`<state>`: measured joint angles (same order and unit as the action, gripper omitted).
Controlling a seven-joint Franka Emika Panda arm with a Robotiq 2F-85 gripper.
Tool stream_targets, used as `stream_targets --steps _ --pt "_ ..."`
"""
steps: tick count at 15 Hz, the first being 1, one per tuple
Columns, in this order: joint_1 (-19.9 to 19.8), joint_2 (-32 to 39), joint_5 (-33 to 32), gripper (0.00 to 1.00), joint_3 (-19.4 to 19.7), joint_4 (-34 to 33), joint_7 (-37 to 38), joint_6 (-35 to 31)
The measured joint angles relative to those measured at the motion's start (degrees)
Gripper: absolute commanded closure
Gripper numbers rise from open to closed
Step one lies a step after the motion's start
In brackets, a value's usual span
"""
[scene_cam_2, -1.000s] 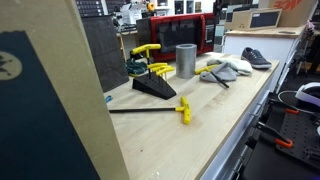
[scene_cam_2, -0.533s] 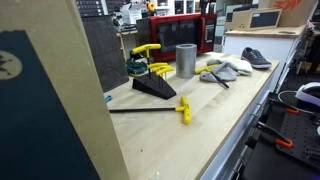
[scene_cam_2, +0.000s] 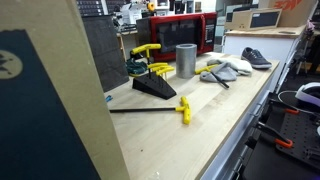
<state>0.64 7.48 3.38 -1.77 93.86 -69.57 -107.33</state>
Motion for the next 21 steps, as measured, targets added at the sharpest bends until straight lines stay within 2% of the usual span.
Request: stream_targets --steps 4,8,14,21 --pt "0.8 5.7 0.0 0.0 -3.1 -8.1 -5.9 0.0" --pt "1.9 10.0 0.0 0.0 -6.2 -13.5 -7.8 0.0" --pt "3.2 13.6 0.1 0.0 -9.0 -16.8 -7.8 0.6" --pt "5.1 16.4 -0.2 0.0 -9.6 -17.4 -7.7 2.4"
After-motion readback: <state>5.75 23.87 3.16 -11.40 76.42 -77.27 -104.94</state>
